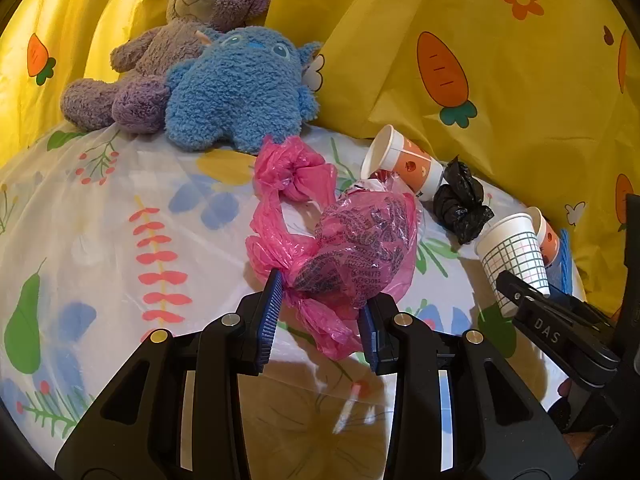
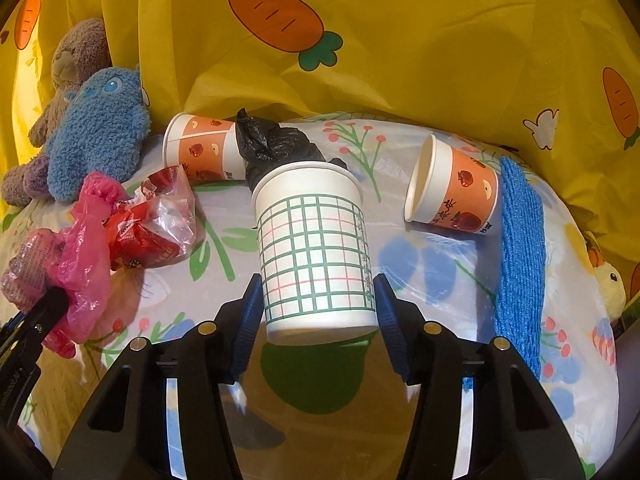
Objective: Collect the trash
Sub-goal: 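Grasp the upright grid cup with the right tool while the left tool holds the pink bag, then carry pink bag and grid cup over the grey bin and open both tools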
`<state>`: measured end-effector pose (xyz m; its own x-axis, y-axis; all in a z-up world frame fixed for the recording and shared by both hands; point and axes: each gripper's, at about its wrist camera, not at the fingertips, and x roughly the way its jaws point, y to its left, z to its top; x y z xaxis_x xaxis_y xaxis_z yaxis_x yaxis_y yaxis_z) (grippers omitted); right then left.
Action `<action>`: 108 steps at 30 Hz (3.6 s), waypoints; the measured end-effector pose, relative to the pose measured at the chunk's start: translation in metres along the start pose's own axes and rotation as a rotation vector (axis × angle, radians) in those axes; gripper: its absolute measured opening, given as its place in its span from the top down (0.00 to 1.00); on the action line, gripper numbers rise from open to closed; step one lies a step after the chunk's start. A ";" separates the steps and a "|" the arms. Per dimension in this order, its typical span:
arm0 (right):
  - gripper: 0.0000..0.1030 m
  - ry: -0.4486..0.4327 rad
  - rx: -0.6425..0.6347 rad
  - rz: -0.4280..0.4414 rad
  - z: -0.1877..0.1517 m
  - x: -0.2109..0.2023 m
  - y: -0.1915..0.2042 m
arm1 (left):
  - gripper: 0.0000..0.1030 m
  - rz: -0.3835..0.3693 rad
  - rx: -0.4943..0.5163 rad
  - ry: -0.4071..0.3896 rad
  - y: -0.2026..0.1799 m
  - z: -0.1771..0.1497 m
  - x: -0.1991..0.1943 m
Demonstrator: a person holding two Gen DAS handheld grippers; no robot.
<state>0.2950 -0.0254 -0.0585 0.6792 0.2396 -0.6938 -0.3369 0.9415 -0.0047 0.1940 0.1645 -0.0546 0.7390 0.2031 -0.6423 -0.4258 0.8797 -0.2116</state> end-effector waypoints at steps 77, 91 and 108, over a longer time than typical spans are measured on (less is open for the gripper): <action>0.47 -0.224 0.464 -0.484 -0.153 -0.225 -0.320 | 0.66 -0.765 0.615 0.092 -0.410 -0.121 -0.123; 0.46 -0.213 0.489 -0.493 -0.157 -0.221 -0.338 | 0.66 -0.805 0.630 0.150 -0.435 -0.135 -0.107; 0.45 -0.204 0.500 -0.482 -0.159 -0.217 -0.346 | 0.53 -0.835 0.610 0.197 -0.442 -0.140 -0.095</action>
<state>0.1608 -0.4408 -0.0205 0.8015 -0.2357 -0.5495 0.3358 0.9378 0.0876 0.2391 -0.3041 -0.0038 0.5555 -0.5927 -0.5832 0.5553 0.7865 -0.2704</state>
